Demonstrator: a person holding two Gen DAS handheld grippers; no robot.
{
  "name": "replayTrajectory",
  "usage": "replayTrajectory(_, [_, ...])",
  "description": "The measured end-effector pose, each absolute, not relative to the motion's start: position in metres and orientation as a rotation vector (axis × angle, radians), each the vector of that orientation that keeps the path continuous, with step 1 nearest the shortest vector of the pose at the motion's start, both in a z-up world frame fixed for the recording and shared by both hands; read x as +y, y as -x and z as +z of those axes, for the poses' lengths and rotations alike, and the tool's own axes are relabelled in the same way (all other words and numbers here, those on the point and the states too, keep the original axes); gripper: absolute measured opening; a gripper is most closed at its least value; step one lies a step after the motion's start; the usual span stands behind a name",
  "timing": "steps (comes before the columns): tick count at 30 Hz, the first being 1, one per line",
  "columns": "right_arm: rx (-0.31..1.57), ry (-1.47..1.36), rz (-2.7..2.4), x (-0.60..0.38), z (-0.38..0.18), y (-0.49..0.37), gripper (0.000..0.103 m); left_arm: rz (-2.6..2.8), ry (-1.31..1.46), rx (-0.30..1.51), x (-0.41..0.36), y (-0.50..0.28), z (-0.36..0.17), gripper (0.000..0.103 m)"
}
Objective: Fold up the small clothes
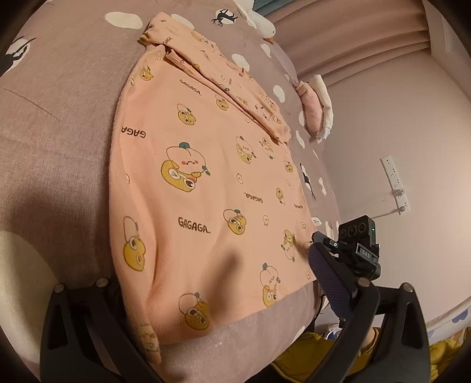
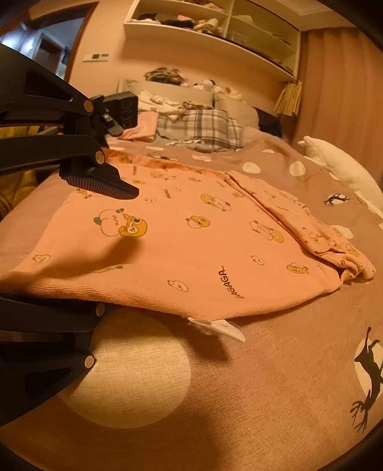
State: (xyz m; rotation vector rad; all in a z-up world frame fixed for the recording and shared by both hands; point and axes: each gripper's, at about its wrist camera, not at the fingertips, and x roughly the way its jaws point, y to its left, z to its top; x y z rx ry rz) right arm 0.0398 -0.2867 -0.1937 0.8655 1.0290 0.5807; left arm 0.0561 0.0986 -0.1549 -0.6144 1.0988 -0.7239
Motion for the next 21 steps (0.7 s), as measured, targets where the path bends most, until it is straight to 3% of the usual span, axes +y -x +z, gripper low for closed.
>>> replayTrajectory(8, [1.007, -0.843, 0.565, -0.285, -0.192, -0.034, 0.047, -0.681, 0.617, 1.095, 0.103, -0.054, -0.157, 0.089])
replayTrajectory(18, [0.994, -0.845, 0.526, -0.286, -0.197, -0.034, 0.027, -0.653, 0.634, 1.114, 0.106, -0.059, -0.159, 0.078])
replayTrajectory(21, [0.996, -0.845, 0.513, -0.288, -0.198, -0.033, 0.024, -0.640, 0.645, 1.116, 0.108, -0.060, -0.160, 0.069])
